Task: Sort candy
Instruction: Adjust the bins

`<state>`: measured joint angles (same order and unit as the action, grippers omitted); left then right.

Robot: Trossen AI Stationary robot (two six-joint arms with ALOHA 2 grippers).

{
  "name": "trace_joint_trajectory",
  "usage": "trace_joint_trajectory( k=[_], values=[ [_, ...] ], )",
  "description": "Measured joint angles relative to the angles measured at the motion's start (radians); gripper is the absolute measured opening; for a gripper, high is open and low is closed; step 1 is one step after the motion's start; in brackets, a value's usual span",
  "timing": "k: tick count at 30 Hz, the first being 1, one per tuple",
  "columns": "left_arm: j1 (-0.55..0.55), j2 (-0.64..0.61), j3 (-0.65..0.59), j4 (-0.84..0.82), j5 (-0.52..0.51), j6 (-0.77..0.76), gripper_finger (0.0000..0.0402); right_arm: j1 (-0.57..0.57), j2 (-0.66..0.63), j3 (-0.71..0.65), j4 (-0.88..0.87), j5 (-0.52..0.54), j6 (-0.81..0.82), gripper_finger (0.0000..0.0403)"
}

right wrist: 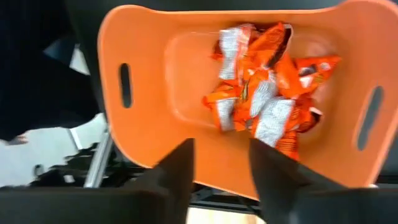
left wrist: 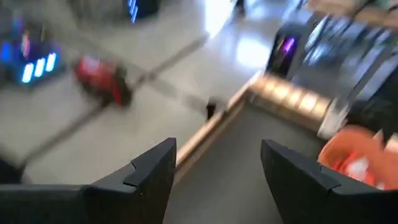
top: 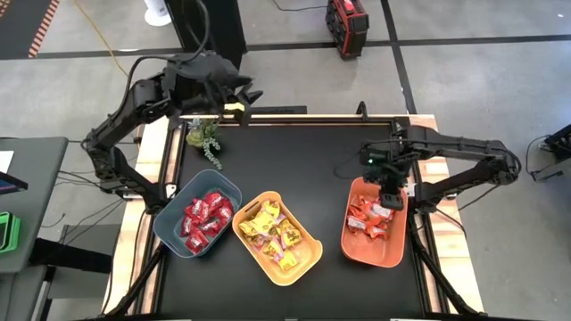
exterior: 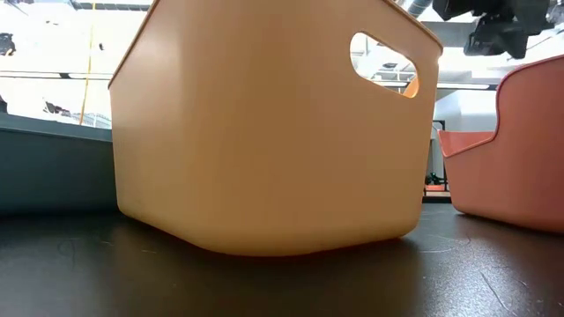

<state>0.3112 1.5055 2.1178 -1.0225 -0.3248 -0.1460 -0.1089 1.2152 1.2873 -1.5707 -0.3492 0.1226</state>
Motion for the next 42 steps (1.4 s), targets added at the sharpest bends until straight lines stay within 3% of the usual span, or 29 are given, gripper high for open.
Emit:
trace_joint_trajectory(
  k=[3, 7, 12, 16, 23, 30, 32, 34, 38, 42],
  values=[
    [0.025, 0.000, 0.000, -0.210, 0.028, -0.117, 0.0249, 0.005, 0.000, 0.000, 0.009, 0.042, -0.037, 0.0269],
    [0.054, 0.012, -0.005, -0.545, 0.077, -0.406, 0.0266, -0.004, 0.000, 0.000, 0.076, 0.138, -0.085, 0.0295],
    [0.035, -0.013, -0.135, -0.520, 0.255, -0.567, 0.0248, -0.044, 0.000, 0.000, 0.202, 0.198, -0.124, 0.0290],
    [0.003, -0.007, -0.253, -0.540, 0.279, -0.578, 0.0205, -0.088, 0.000, 0.000, 0.308, 0.220, -0.168, 0.0277],
    [-0.035, 0.001, -0.437, -0.529, 0.349, -0.580, 0.0094, -0.162, 0.008, 0.000, 0.531, 0.220, -0.347, 0.0203],
    [-0.114, 0.002, -0.606, -0.297, 0.524, -0.453, 0.0007, -0.203, 0.113, 0.000, 0.665, 0.220, -0.443, 0.0068],
    [-0.154, 0.002, -0.635, -0.192, 0.540, -0.408, 0.0004, -0.214, 0.147, 0.000, 0.677, 0.220, -0.443, 0.0024],
    [-0.191, 0.002, -0.643, -0.097, 0.543, -0.382, 0.0012, -0.224, 0.174, 0.000, 0.685, 0.219, -0.436, 0.0011],
    [-0.239, 0.002, -0.644, 0.031, 0.525, -0.356, 0.0048, -0.235, 0.206, 0.000, 0.692, 0.219, -0.435, 0.0044],
    [-0.252, 0.020, -0.645, 0.010, 0.455, -0.347, 0.0112, -0.245, 0.212, 0.000, 0.700, 0.217, -0.431, 0.0077]
  ],
)
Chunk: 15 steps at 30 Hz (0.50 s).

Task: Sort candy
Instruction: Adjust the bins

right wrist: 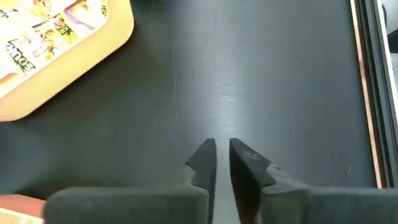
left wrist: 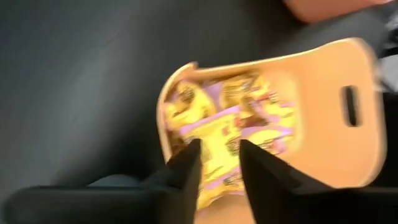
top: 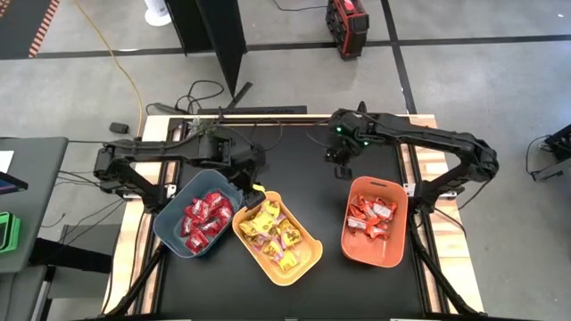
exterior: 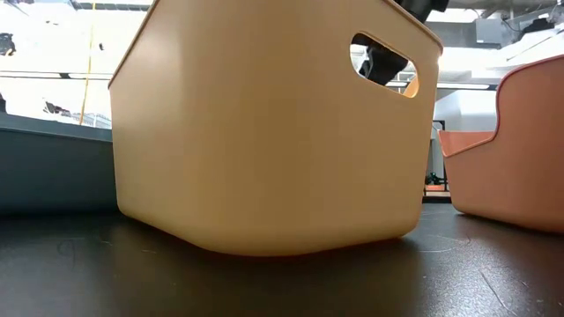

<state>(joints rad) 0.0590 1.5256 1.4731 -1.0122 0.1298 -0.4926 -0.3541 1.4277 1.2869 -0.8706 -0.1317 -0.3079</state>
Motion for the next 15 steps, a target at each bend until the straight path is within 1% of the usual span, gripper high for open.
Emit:
trace_joint_trajectory(
  k=[2, 4, 7, 9, 11, 15],
  values=[
    [0.001, 0.027, -0.001, -0.045, -0.019, 0.002, 0.0149, -0.002, -0.002, 0.002, 0.008, -0.001, 0.018, 0.0092],
    [0.001, 0.063, -0.002, -0.055, -0.021, 0.018, 0.0185, -0.011, -0.002, 0.017, 0.016, -0.001, 0.027, 0.0108],
    [0.001, 0.116, -0.002, -0.053, -0.016, 0.058, 0.0221, -0.018, -0.003, 0.051, 0.021, -0.001, 0.038, 0.0134],
    [0.002, 0.149, -0.002, -0.055, -0.010, 0.062, 0.0232, -0.022, -0.003, 0.073, 0.018, -0.001, 0.038, 0.0152],
    [0.005, 0.176, -0.002, -0.063, -0.004, 0.062, 0.0234, -0.022, -0.003, 0.095, 0.011, -0.001, 0.041, 0.0167],
    [0.006, 0.213, -0.002, -0.066, -0.004, 0.079, 0.0223, -0.022, -0.003, 0.127, 0.013, -0.001, 0.040, 0.0185]
  ],
)
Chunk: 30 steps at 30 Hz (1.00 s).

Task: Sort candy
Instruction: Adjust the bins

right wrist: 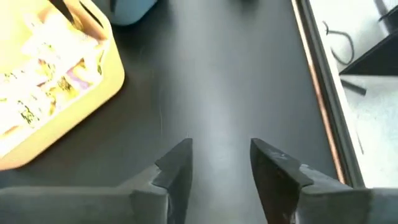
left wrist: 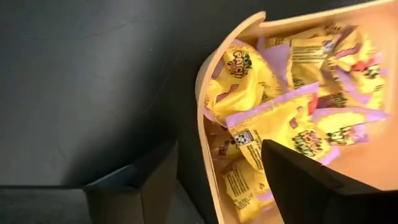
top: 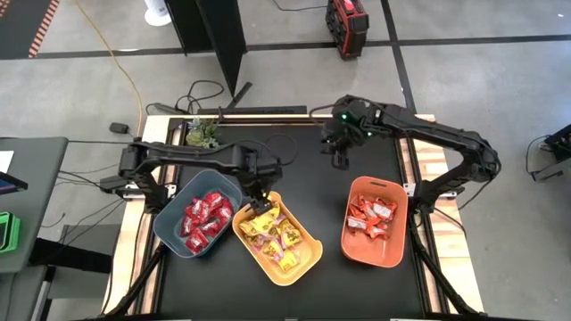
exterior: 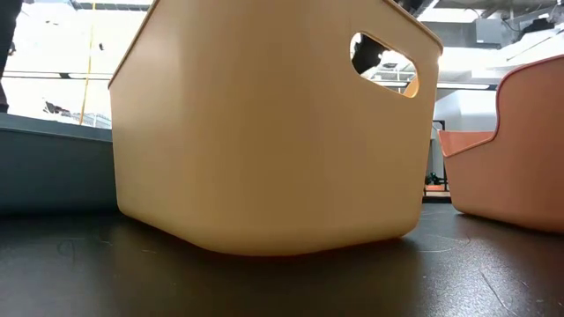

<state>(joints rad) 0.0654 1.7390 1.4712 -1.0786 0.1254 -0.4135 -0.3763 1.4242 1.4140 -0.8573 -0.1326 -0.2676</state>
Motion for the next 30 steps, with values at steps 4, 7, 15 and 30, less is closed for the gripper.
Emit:
trace_joint_trajectory(
  k=[4, 7, 15, 30],
  values=[
    [0.000, 0.021, 0.000, 0.005, -0.003, 0.037, 0.0191, 0.000, 0.000, 0.017, -0.001, 0.000, 0.000, 0.0186],
    [0.000, 0.032, 0.000, 0.028, -0.007, 0.071, 0.0149, 0.000, 0.000, 0.025, -0.001, 0.001, -0.002, 0.0182],
    [0.031, 0.047, 0.000, 0.057, -0.017, 0.151, 0.0011, 0.000, 0.000, 0.029, -0.002, 0.002, -0.003, 0.0178],
    [0.120, 0.048, 0.000, 0.274, -0.102, 0.320, 0.0003, -0.040, -0.037, 0.029, -0.006, 0.003, -0.001, 0.0178]
  ],
)
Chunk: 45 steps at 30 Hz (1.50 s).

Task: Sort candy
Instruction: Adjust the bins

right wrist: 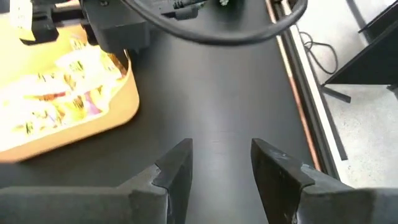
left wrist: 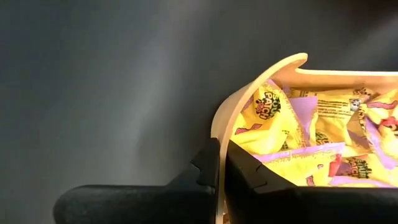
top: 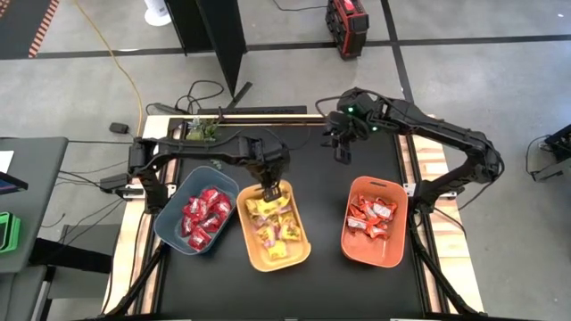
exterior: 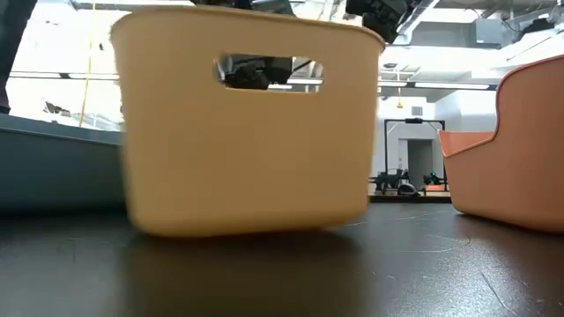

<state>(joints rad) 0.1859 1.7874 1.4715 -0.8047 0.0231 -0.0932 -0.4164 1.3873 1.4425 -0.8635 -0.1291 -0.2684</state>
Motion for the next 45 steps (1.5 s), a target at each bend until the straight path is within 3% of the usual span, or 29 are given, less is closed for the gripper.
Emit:
trace_joint_trajectory(
  k=[10, 19, 23, 27, 33, 36, 41, 45],
  values=[
    [0.065, 0.015, 0.001, 0.266, -0.015, 0.197, 0.0003, -0.043, -0.062, 0.001, 0.000, 0.000, 0.005, 0.0178],
    [0.090, 0.092, 0.005, 0.320, -0.010, 0.238, 0.0005, -0.045, -0.074, 0.002, -0.012, 0.000, 0.037, 0.0178],
    [0.090, 0.103, 0.005, 0.360, -0.016, 0.226, 0.0030, -0.045, -0.074, 0.002, -0.056, 0.000, 0.043, 0.0179],
    [0.090, 0.100, 0.020, 0.402, -0.026, 0.200, 0.0082, -0.043, -0.074, 0.002, -0.094, 0.000, 0.058, 0.0191],
    [0.090, 0.100, 0.121, 0.343, -0.044, 0.183, 0.0175, -0.029, -0.059, 0.001, -0.149, -0.049, 0.080, 0.0220],
    [0.090, 0.095, 0.204, 0.229, -0.077, 0.165, 0.0205, -0.012, -0.036, -0.010, -0.152, -0.071, 0.080, 0.0228],
    [0.097, 0.088, 0.329, -0.025, -0.121, 0.136, 0.0208, 0.005, 0.028, -0.010, -0.094, -0.072, 0.054, 0.0228],
    [0.100, 0.048, 0.362, -0.233, -0.168, 0.083, 0.0169, 0.000, 0.070, -0.010, -0.039, -0.071, 0.053, 0.0213]
  ],
)
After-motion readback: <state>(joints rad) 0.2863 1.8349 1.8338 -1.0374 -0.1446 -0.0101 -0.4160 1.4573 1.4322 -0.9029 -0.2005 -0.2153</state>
